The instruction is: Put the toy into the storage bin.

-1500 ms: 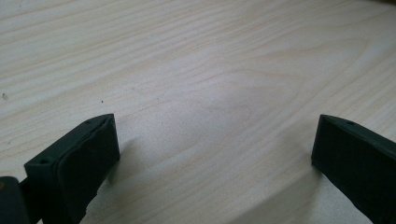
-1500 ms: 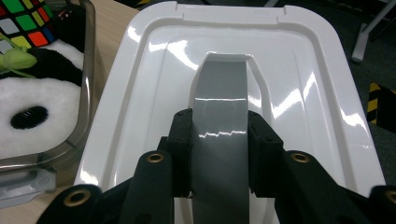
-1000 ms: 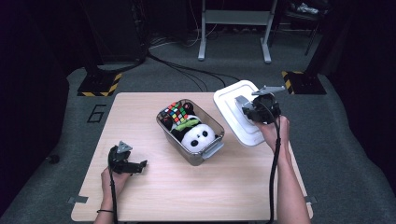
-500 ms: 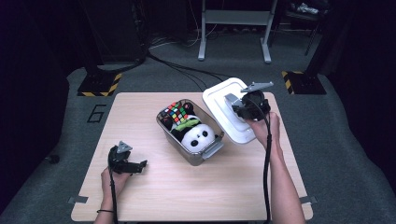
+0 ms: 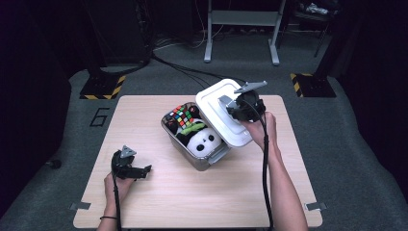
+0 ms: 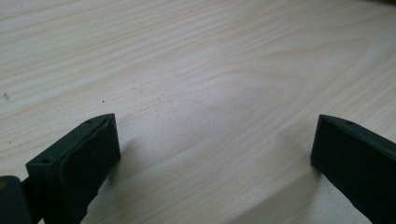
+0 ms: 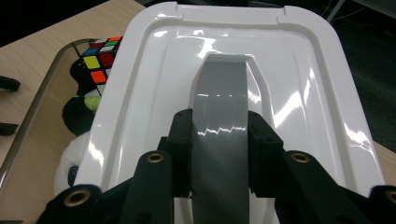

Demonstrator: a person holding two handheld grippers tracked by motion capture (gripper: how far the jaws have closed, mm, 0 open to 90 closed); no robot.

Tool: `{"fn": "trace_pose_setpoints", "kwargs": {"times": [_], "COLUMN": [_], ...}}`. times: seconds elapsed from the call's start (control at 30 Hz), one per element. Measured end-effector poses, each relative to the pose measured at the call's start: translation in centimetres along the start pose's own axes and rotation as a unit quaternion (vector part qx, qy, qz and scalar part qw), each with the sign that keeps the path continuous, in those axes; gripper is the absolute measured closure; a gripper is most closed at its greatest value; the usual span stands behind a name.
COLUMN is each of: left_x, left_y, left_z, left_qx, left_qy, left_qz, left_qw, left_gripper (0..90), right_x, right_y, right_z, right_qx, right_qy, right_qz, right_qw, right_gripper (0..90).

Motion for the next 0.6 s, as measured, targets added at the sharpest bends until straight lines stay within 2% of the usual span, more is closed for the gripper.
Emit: {"fn": "trace_pose_setpoints", "kwargs": {"times": [0.27, 0.37, 0.4, 0.47, 0.53, 0.6], "left_x": [0.0, 0.0, 0.0, 0.0, 0.0, 0.0], "left_y": [0.0, 0.0, 0.0, 0.0, 0.0, 0.0], "left_z": [0.0, 0.0, 0.0, 0.0, 0.0, 0.0], "left_qx": [-0.001, -0.001, -0.001, -0.001, -0.001, -0.001], "left_qy": [-0.001, -0.001, 0.0, -0.001, -0.001, -0.001], "left_qz": [0.001, 0.001, 0.0, 0.001, 0.001, 0.001], "left_qw": [1.0, 1.0, 1.0, 1.0, 1.0, 1.0], "left_gripper": [1.2, 1.2, 1.2, 1.2, 1.2, 1.1], "right_x": [0.5, 0.6, 0.6, 0.6, 0.7, 0.6], "right_y": [-1.5, -2.1, -2.2, -2.5, -2.5, -2.7], "right_z": [1.4, 1.9, 2.1, 2.2, 2.4, 2.5], "right_qx": [0.02, 0.023, 0.027, 0.027, 0.03, 0.03], "right_qy": [-0.001, 0.0, 0.002, -0.003, 0.001, -0.007], "right_qz": [-0.014, -0.012, -0.02, -0.012, -0.018, -0.017], "right_qw": [0.9997, 0.9997, 0.9994, 0.9996, 0.9994, 0.9994], "right_gripper": [66.8, 66.8, 66.8, 66.8, 66.8, 66.8]}}
Point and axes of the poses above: each handheld gripper's, and its own axes: z roughly forward along the jaws, x roughly out of its top, y roughly to its right, the point moved 5 cm from there along z, roughly forward along the jaws, and after that the axes turned 15 degrees about y, right-handed, at the moved point
